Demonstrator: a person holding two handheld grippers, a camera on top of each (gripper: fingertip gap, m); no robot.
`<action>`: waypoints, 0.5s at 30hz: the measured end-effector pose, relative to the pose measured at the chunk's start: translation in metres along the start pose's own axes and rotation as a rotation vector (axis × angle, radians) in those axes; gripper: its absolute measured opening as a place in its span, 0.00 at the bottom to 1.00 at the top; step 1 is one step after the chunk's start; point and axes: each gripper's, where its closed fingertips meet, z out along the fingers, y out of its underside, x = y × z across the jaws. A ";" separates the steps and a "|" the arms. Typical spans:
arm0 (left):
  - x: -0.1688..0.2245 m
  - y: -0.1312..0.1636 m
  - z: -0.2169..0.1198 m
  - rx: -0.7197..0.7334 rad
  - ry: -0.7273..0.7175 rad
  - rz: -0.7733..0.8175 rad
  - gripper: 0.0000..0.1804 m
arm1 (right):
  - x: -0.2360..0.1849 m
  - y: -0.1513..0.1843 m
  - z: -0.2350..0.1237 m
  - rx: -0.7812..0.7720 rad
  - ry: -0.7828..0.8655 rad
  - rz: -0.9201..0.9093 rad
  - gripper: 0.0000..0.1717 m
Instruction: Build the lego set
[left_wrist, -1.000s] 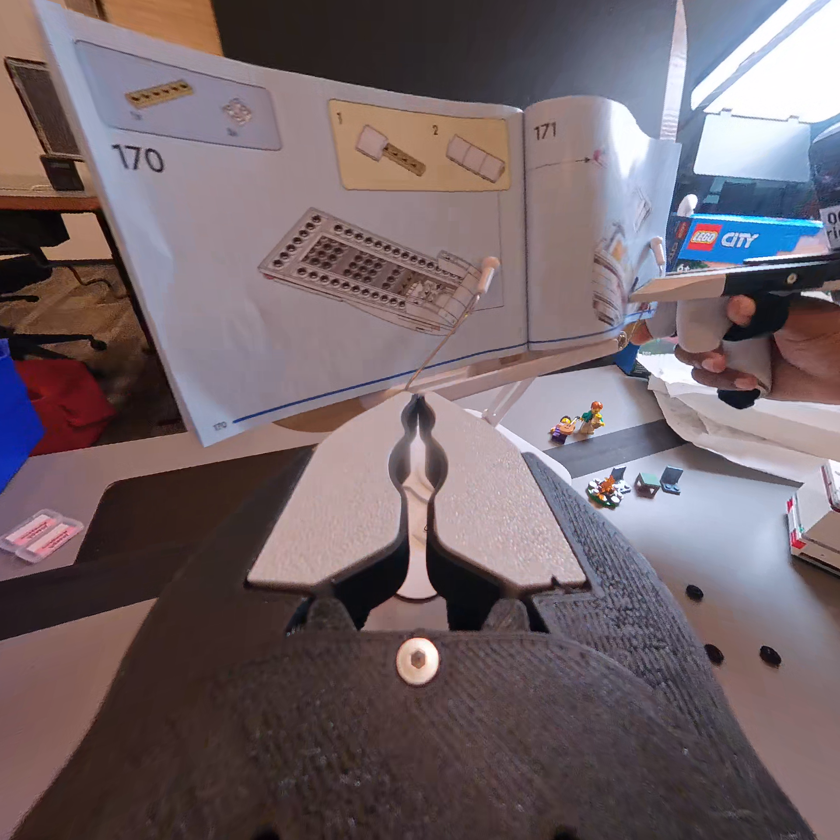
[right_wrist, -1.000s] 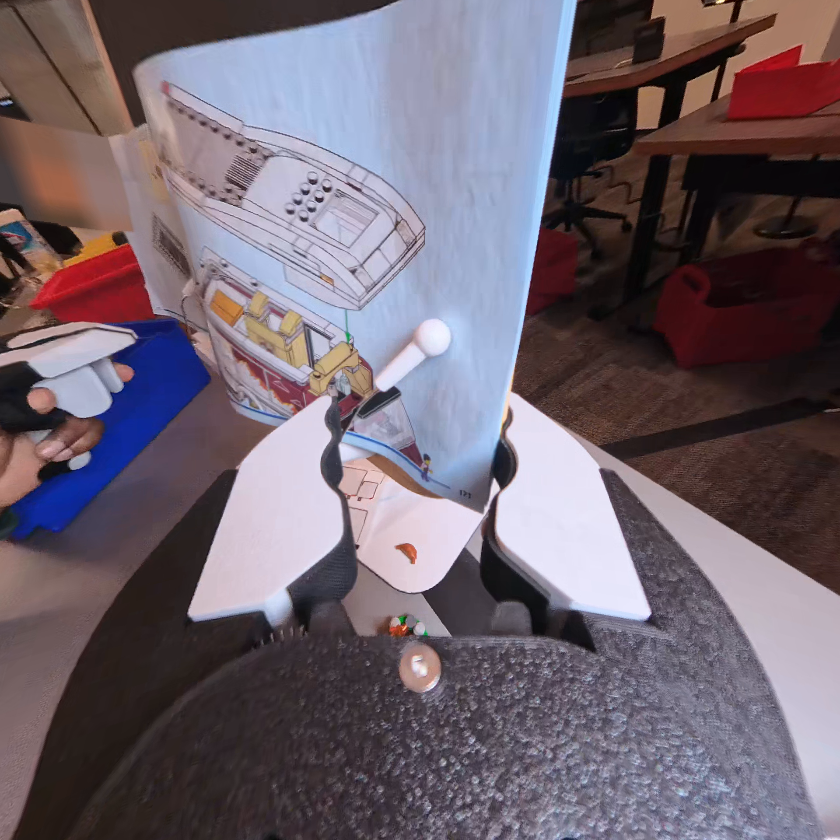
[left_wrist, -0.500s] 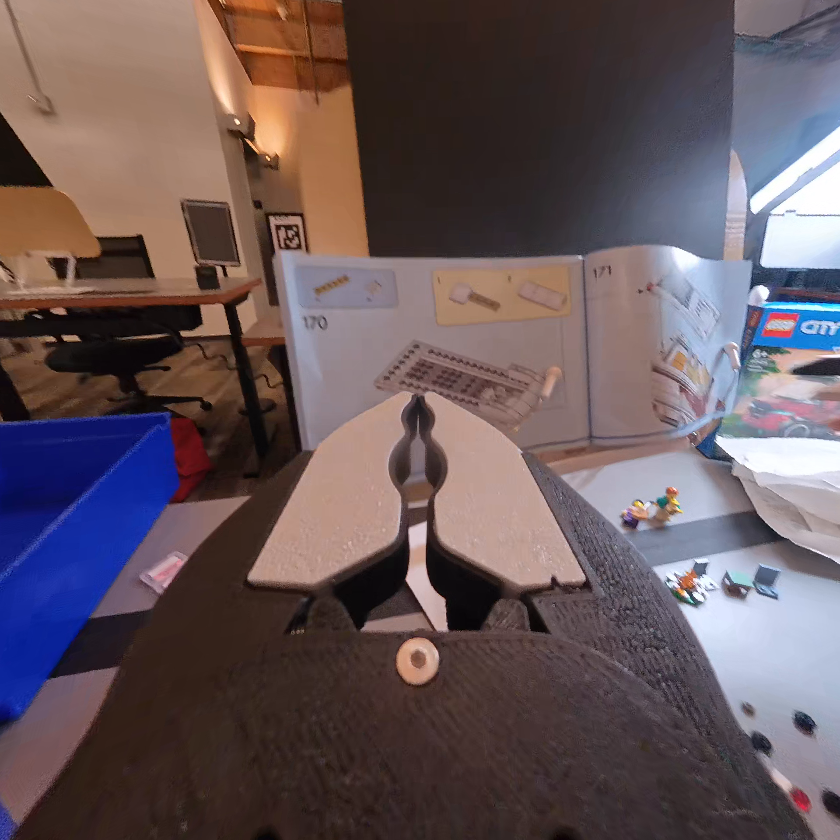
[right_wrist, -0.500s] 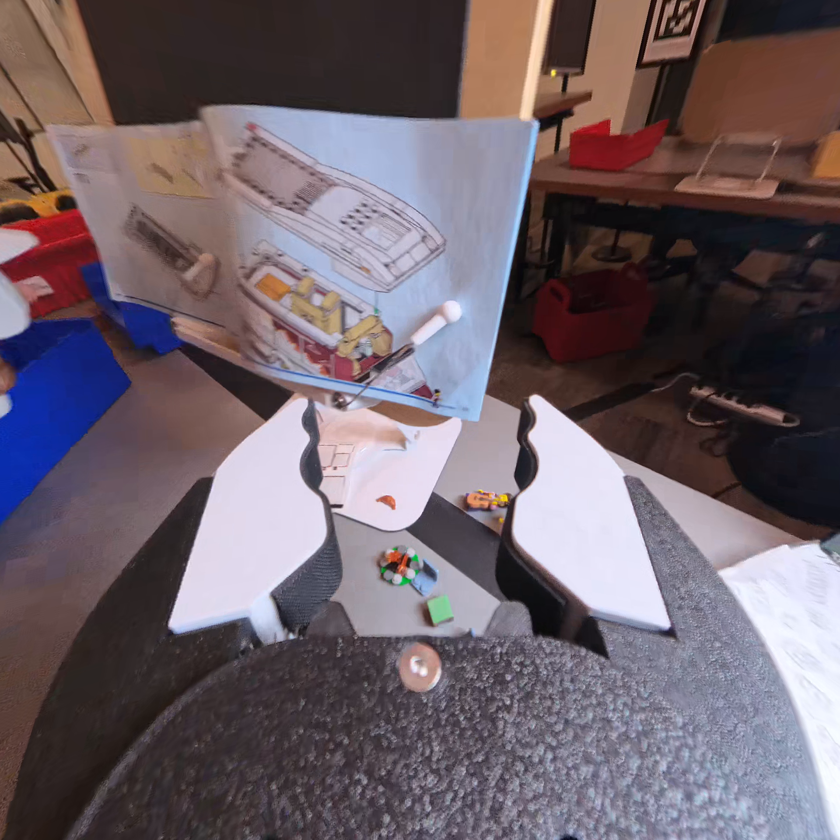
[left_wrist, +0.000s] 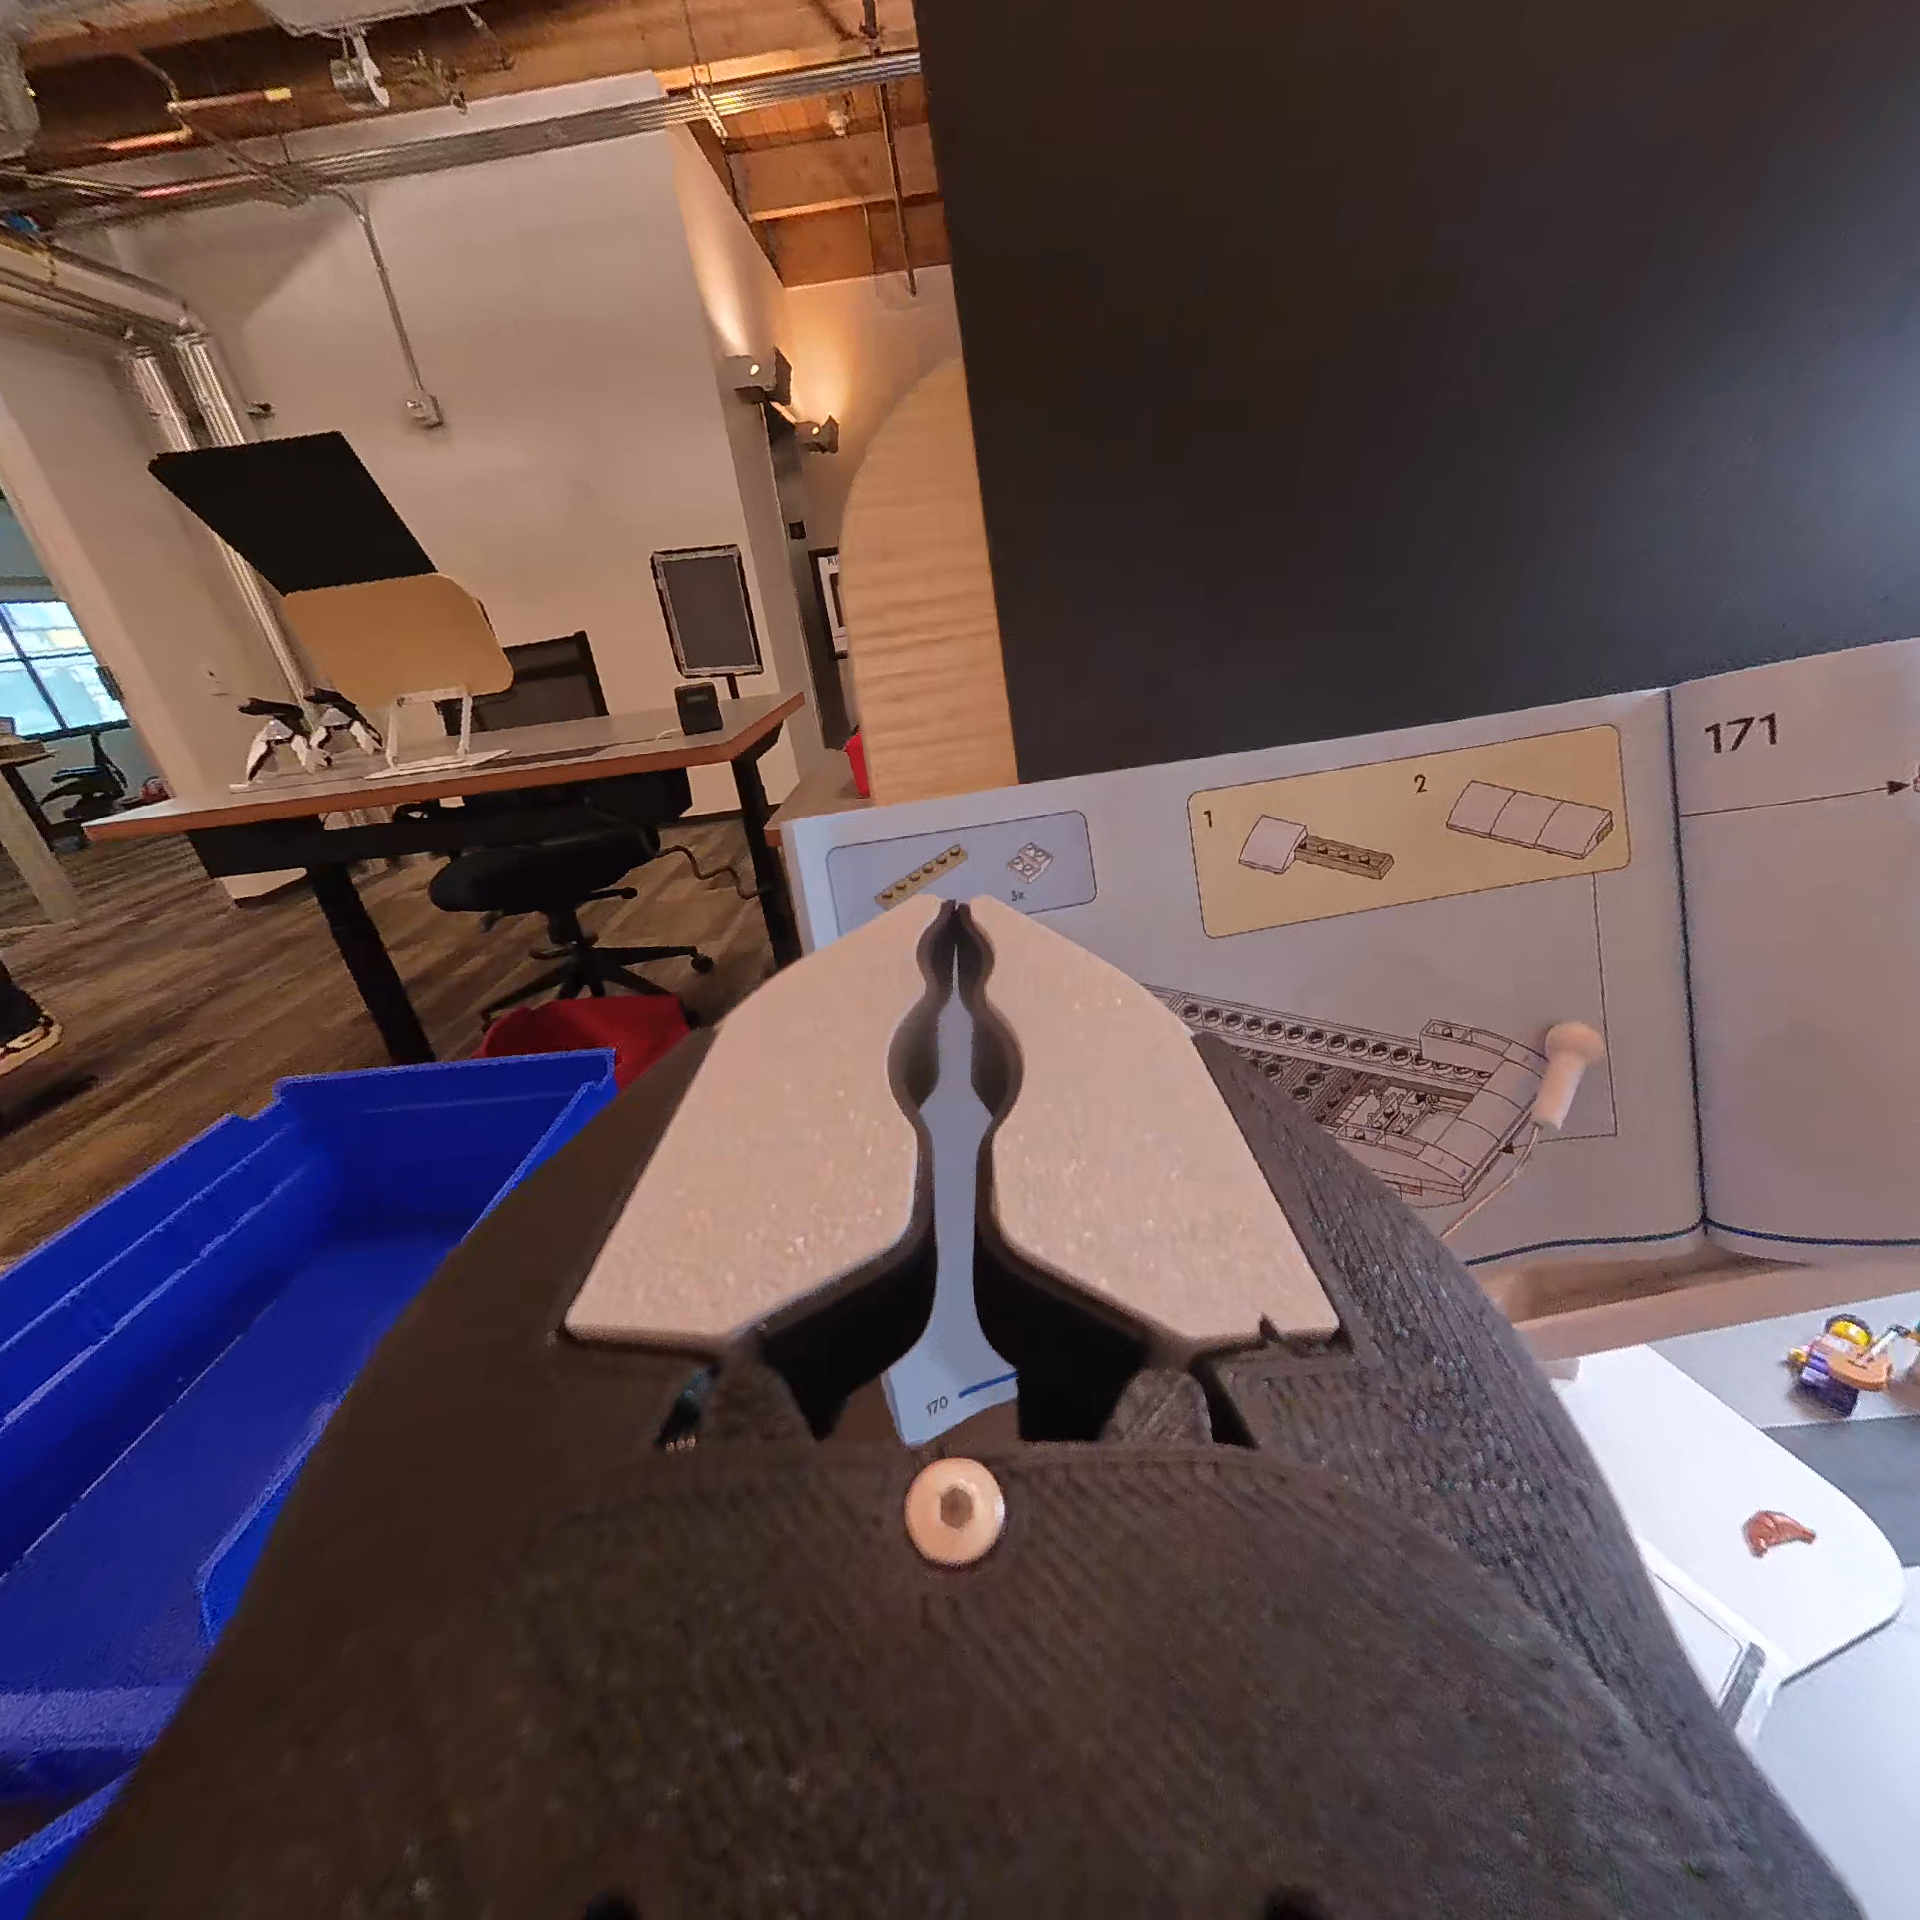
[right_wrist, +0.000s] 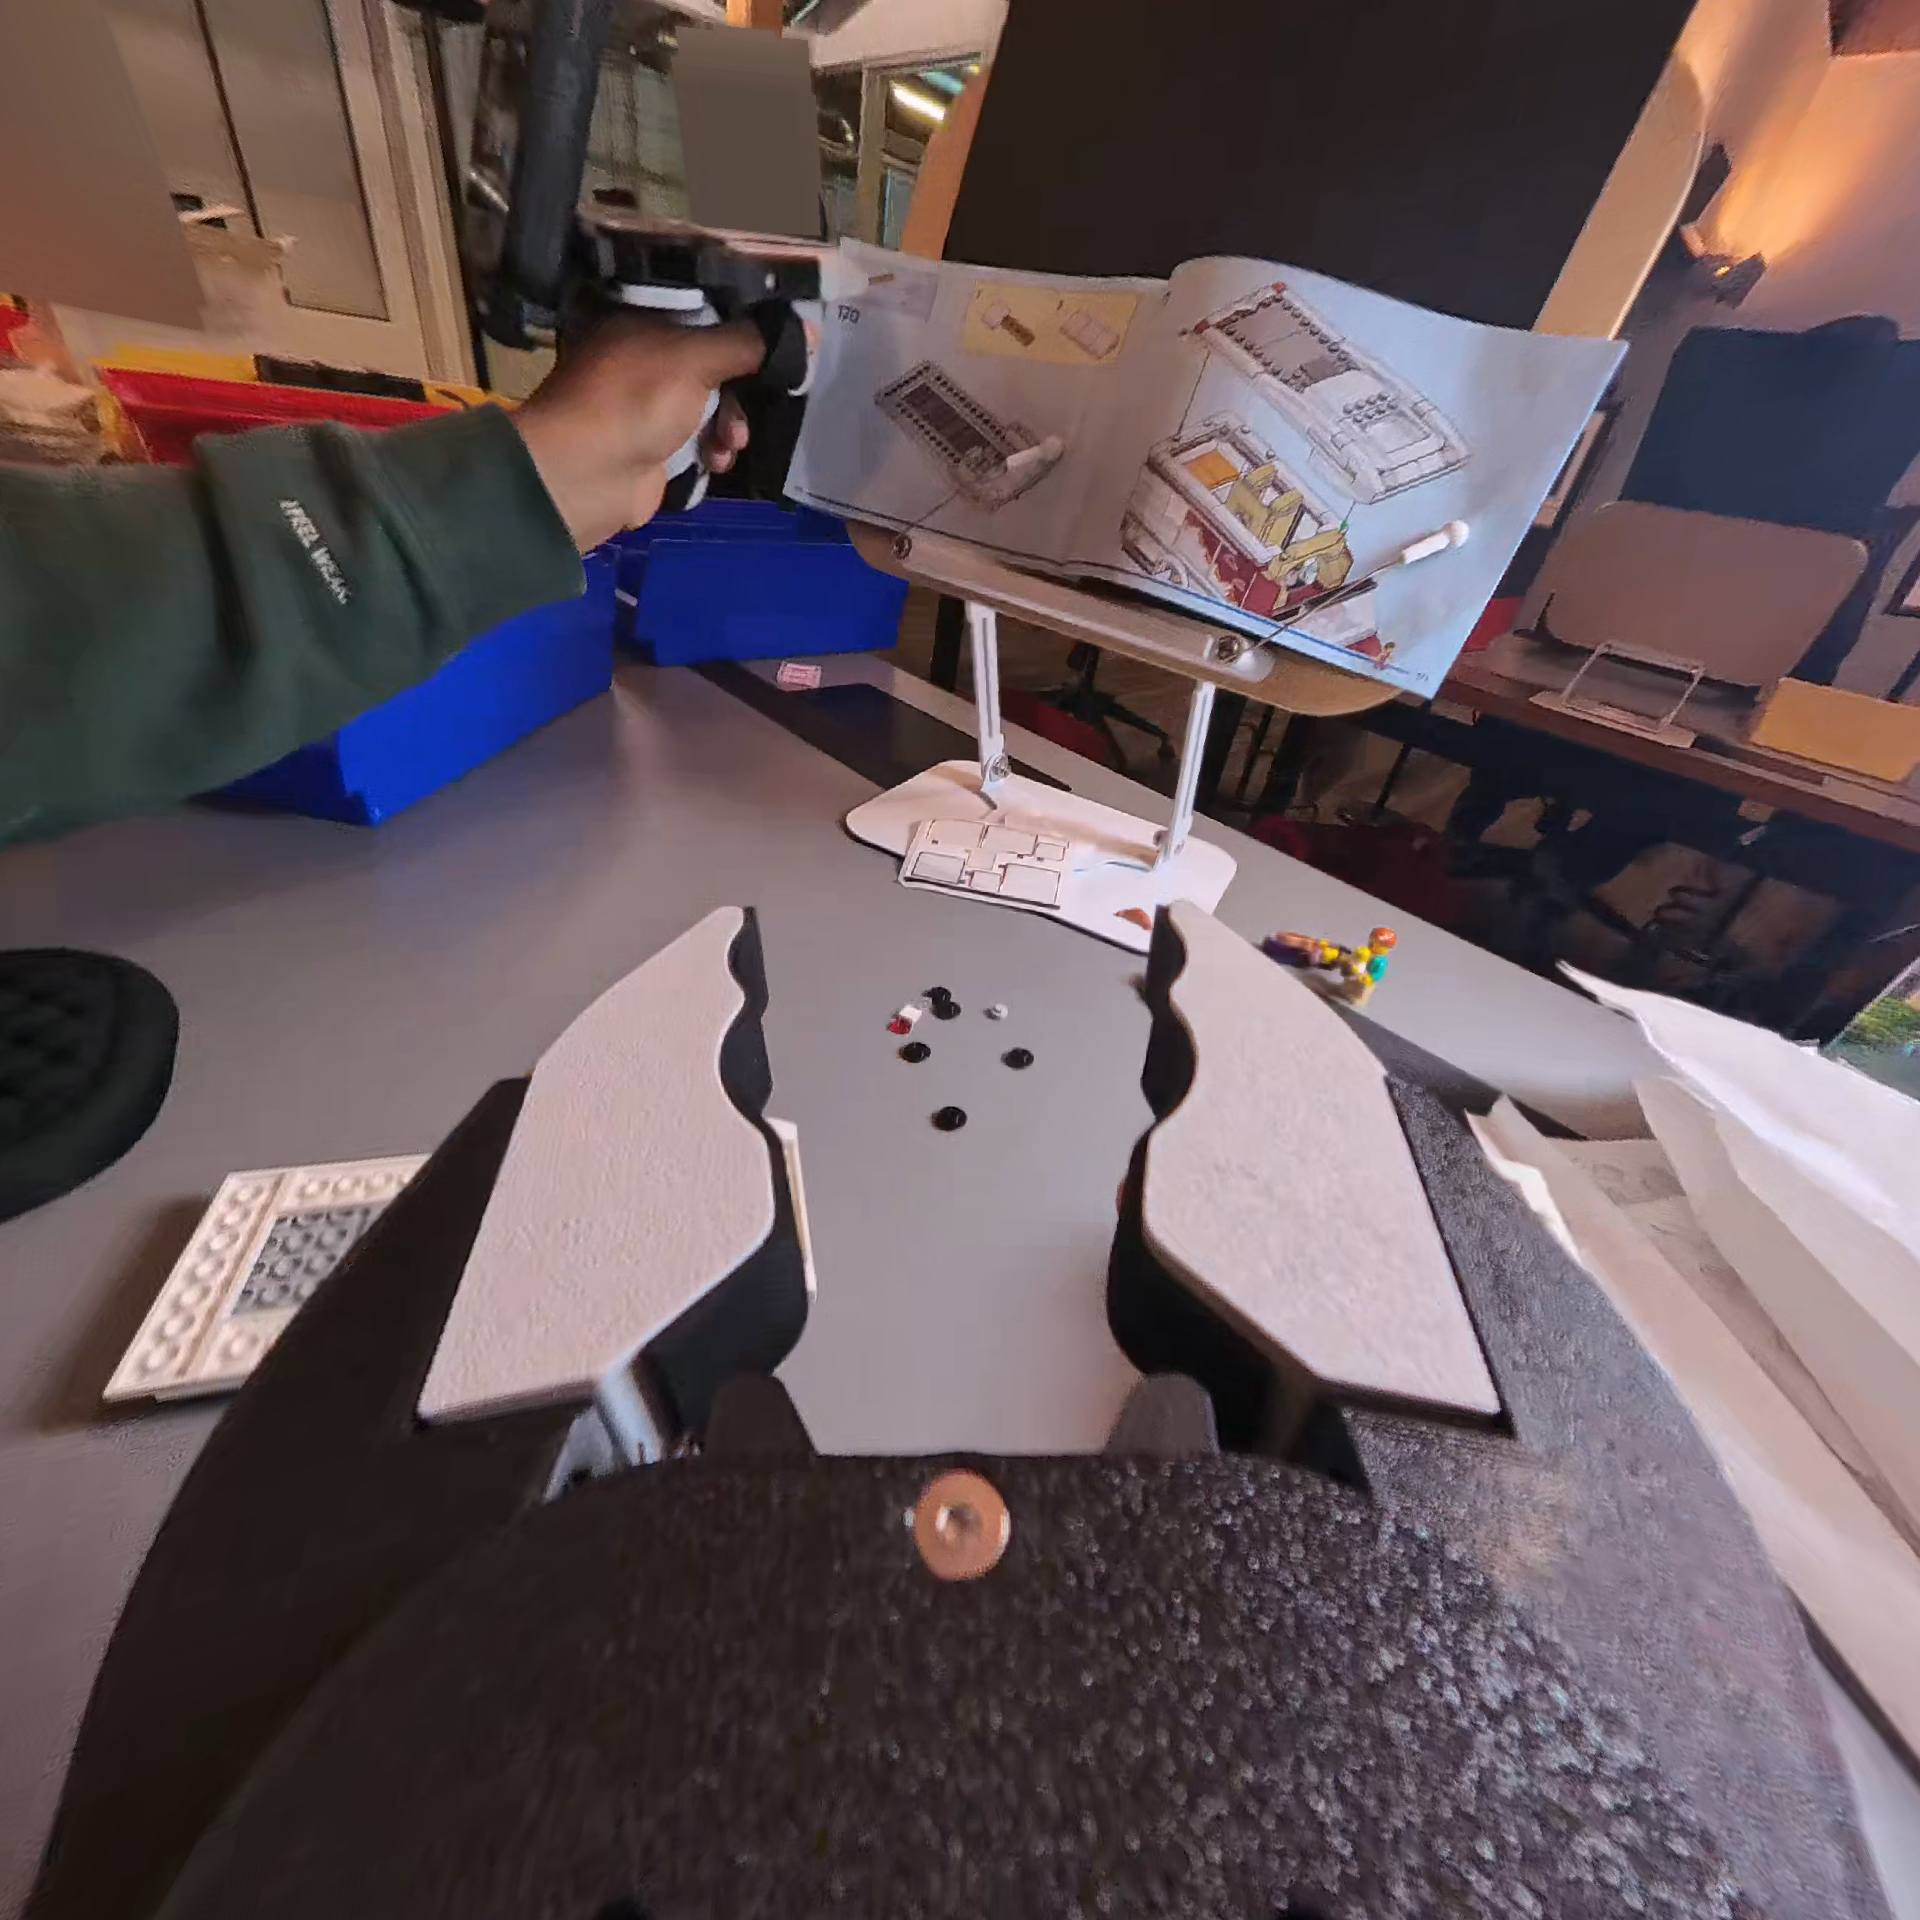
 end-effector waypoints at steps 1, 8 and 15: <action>0.002 0.000 0.001 0.000 -0.002 0.006 0.00 | -0.003 0.006 -0.002 0.004 0.000 -0.013 0.40; 0.019 0.002 -0.001 -0.017 0.011 0.039 0.00 | -0.022 0.025 0.006 0.005 -0.066 0.030 0.36; 0.037 -0.009 -0.025 -0.008 0.092 0.036 0.00 | -0.028 0.034 0.005 -0.003 -0.049 -0.001 0.33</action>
